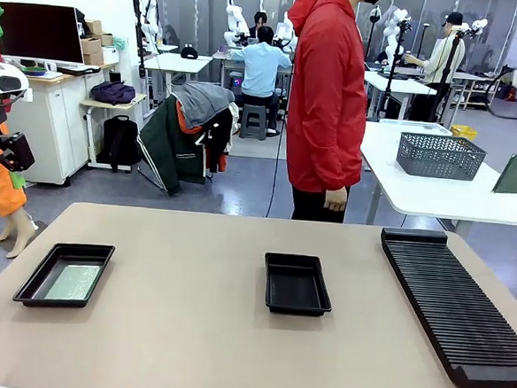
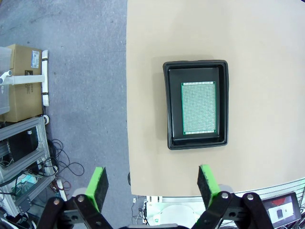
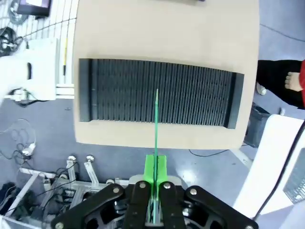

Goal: Inspect and transfer BCBs to ESD trays.
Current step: Pick up the Blank PCB from the PCB Rack and place it in the right ESD tray.

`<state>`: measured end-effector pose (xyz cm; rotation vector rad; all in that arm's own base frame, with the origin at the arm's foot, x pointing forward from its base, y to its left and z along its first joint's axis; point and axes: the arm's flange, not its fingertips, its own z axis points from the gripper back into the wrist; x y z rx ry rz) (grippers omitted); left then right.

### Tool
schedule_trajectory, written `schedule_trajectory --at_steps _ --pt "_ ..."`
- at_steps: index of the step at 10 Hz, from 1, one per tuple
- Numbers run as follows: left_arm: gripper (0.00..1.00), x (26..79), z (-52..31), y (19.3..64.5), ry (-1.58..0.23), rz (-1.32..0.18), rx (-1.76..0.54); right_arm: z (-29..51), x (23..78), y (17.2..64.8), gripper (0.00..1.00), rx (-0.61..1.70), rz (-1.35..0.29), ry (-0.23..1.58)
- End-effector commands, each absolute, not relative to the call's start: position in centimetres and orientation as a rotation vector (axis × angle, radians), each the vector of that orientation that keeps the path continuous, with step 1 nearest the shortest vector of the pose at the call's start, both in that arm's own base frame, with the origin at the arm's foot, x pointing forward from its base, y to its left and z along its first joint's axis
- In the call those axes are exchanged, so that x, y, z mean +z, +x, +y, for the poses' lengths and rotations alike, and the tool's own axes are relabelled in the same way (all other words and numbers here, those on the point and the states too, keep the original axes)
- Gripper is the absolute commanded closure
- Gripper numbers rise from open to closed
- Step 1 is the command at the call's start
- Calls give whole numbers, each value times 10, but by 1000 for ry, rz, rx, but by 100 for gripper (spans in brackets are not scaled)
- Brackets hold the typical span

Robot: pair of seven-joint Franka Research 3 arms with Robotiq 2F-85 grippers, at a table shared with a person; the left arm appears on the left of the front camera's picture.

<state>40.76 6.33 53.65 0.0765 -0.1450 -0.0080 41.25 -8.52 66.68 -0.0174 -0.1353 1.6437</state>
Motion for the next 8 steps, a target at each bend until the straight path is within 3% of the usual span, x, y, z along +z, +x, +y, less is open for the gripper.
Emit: schedule_trajectory --at_steps 1,8 --pt "0 535 65 407 71 -148 -11 -87 684 421 100 1638 -130 19" --pt "0 535 65 407 71 -148 -11 -90 691 413 100 1635 -128 -2"
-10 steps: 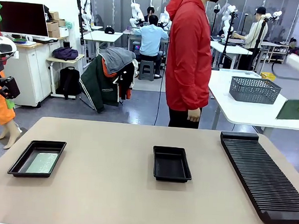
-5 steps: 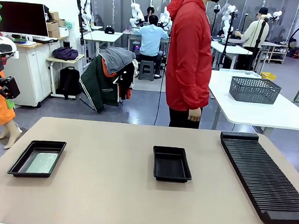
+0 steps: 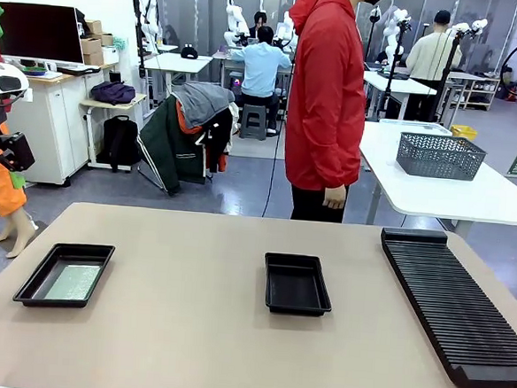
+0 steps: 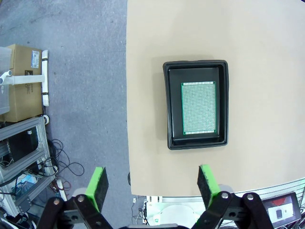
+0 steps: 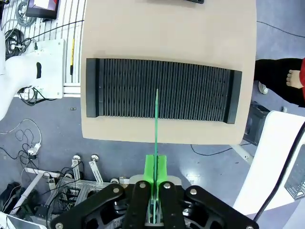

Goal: Inspect and transfer BCBs to ESD trays.
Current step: Pick up the Blank PCB from the PCB Rack and place it in the right ESD tray.

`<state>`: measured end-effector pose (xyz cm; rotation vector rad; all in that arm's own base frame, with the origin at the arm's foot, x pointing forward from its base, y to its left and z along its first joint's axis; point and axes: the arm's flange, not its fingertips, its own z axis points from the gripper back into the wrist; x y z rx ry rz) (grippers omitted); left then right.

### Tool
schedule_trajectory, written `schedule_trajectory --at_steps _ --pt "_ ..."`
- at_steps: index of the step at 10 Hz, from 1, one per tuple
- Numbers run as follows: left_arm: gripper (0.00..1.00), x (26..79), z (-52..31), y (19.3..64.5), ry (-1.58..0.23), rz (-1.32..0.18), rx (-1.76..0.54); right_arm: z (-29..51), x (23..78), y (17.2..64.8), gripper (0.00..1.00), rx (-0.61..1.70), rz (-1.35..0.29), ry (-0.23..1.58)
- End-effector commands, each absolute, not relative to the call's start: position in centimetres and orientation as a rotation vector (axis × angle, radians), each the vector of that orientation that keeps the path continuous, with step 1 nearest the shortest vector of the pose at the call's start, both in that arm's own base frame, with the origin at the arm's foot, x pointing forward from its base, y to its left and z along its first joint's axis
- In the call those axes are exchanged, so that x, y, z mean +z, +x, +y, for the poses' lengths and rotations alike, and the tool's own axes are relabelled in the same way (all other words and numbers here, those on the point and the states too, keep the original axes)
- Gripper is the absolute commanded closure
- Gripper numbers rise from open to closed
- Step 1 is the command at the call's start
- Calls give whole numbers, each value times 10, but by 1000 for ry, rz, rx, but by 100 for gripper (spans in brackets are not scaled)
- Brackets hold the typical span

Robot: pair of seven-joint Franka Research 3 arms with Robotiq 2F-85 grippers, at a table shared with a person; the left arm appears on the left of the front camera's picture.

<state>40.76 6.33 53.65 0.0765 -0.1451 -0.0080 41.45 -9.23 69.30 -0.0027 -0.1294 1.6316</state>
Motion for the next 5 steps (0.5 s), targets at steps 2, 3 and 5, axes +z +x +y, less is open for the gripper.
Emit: schedule_trajectory --at_steps 2,3,5 --pt "0 535 65 407 71 -148 -11 -90 691 413 100 1635 -128 -2" --pt "0 535 65 407 71 -148 -11 -90 691 413 100 1635 -128 -2" --pt "0 535 65 407 71 -148 -11 -90 691 413 100 1635 -128 -2"
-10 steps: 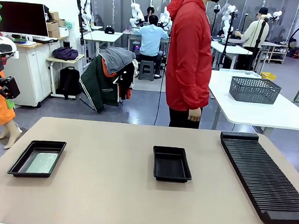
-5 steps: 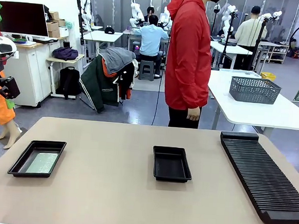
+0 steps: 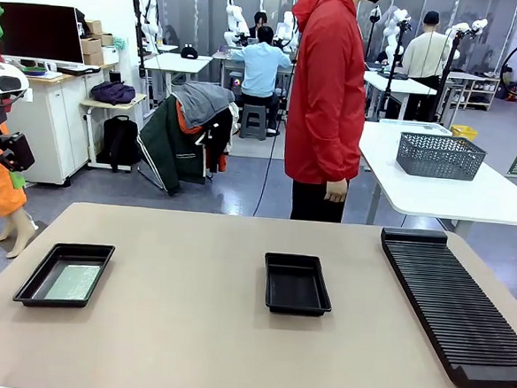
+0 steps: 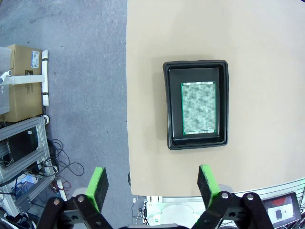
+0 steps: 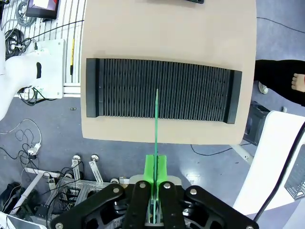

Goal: Inspect and transfer BCBs to ESD trays.
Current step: Pick up the Blank PCB from the PCB Rack and place it in the right ESD tray.

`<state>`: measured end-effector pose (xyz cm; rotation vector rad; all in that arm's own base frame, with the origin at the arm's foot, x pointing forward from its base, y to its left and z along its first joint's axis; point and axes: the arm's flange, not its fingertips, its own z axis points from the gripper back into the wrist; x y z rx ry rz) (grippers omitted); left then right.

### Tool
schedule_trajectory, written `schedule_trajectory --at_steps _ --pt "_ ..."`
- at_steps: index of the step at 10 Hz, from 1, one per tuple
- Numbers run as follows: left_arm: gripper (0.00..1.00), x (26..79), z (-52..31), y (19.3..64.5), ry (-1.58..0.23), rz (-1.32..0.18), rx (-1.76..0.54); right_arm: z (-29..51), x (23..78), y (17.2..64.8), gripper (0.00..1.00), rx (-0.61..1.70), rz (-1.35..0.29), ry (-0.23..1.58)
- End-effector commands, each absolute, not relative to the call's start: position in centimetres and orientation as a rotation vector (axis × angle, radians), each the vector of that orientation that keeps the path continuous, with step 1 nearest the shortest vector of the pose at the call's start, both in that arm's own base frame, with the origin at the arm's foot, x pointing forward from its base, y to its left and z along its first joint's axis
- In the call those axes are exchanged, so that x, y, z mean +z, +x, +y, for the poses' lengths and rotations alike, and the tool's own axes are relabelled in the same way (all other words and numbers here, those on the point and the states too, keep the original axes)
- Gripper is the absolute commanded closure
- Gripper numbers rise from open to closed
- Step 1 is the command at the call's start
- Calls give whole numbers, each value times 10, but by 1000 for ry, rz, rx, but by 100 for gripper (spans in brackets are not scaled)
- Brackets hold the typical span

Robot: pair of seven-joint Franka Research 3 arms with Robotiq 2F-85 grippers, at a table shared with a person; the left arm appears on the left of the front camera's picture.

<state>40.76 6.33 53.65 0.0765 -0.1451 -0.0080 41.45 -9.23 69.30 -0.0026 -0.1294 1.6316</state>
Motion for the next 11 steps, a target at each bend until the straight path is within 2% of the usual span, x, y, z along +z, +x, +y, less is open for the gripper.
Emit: schedule_trajectory --at_steps 1,4,5,11 --pt "0 535 65 407 71 -148 -11 -90 691 413 100 1635 -128 -2" --pt "0 535 65 407 71 -148 -11 -92 693 414 97 1632 -129 -3" --pt "0 535 65 407 71 -148 -11 -93 696 416 97 1570 -176 51" --pt "0 535 65 407 71 -148 -11 -43 674 420 97 988 -212 312"
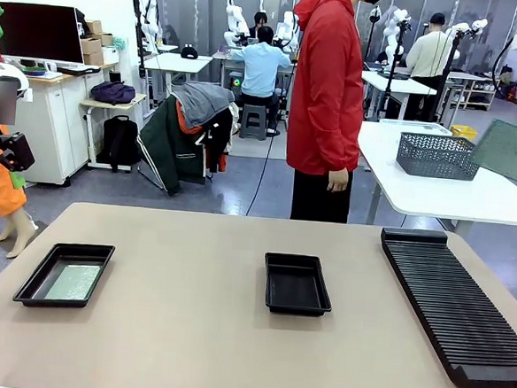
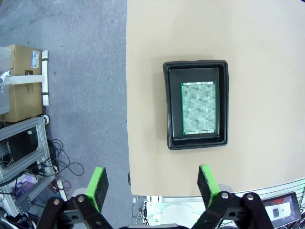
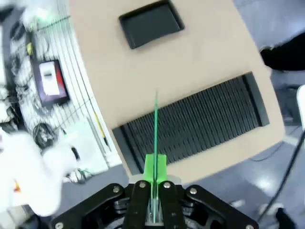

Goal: Inspect and transfer BCBs to ESD trays.
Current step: Pick up the Blank PCB from the PCB Rack and place it in the right ESD tray.

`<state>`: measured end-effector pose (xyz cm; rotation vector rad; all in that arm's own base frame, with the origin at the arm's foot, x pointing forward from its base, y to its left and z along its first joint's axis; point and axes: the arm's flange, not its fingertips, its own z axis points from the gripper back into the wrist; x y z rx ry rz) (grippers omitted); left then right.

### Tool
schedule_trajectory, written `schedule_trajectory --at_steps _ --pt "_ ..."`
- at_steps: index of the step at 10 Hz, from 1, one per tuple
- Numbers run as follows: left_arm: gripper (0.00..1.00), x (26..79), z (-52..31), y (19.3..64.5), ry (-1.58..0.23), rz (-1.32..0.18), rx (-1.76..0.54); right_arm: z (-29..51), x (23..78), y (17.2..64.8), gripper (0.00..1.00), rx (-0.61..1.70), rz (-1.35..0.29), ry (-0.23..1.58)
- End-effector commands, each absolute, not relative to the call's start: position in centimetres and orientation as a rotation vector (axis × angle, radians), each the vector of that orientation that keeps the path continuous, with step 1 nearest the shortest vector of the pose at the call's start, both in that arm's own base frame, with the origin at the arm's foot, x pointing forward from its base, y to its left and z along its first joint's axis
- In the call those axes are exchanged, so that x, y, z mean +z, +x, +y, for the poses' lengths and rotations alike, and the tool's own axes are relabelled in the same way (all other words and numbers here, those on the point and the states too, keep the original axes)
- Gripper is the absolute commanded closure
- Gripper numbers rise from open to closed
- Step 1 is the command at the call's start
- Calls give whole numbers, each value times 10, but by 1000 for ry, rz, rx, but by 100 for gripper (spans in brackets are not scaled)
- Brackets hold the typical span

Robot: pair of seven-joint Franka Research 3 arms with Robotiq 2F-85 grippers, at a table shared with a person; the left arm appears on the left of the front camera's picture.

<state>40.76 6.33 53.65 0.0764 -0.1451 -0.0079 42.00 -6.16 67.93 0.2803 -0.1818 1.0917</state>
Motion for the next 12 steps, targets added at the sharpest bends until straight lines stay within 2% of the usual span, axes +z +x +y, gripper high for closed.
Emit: schedule_trajectory --at_steps 1,3,5,12 --pt "0 535 65 407 71 -148 -11 -37 668 422 97 948 -196 317" --pt "0 535 65 407 71 -148 -11 -3 636 417 97 696 -193 438" --pt "0 535 65 407 71 -148 -11 22 607 406 97 546 -199 526" --pt "0 535 65 407 71 -148 -11 111 481 396 97 269 -257 812"
